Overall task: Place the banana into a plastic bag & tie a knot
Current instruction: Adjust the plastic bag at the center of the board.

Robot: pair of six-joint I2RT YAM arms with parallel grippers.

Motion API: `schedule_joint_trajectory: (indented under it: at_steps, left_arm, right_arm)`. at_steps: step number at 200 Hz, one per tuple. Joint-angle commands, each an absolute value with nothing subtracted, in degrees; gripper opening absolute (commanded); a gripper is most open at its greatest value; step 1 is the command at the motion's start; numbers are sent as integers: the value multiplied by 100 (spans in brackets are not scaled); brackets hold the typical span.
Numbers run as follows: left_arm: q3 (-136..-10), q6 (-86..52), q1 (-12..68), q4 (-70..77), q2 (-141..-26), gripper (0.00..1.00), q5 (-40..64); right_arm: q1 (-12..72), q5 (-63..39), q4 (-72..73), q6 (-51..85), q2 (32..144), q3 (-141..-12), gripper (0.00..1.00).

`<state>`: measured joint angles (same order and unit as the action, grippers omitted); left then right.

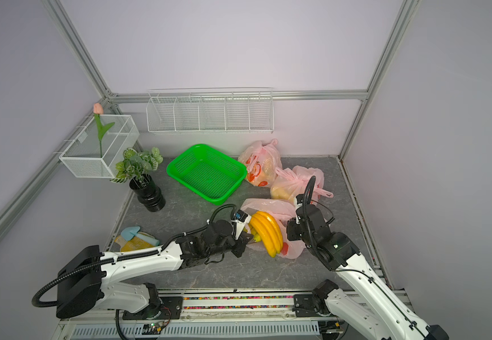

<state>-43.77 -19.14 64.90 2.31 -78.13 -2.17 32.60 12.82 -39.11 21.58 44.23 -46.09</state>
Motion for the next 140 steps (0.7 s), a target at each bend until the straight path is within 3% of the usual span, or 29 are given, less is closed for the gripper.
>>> schedule_joint_trajectory:
  at_steps: [1,73,140]
  left_arm:
    - [-4631,-2013,6543,167,-7865,0,-321]
    - [-4607,-2035,6586,97,-7873,0,-514]
    - [-4596,-2016,6590,53,-7874,0,-615]
  right_arm:
    - [3217,833,-3951,1987,4055,-4349,13]
    - [2745,1637,-4481,2574,3812,-4375,16]
    - [1925,284,-3953,2425,3838,-4400,16]
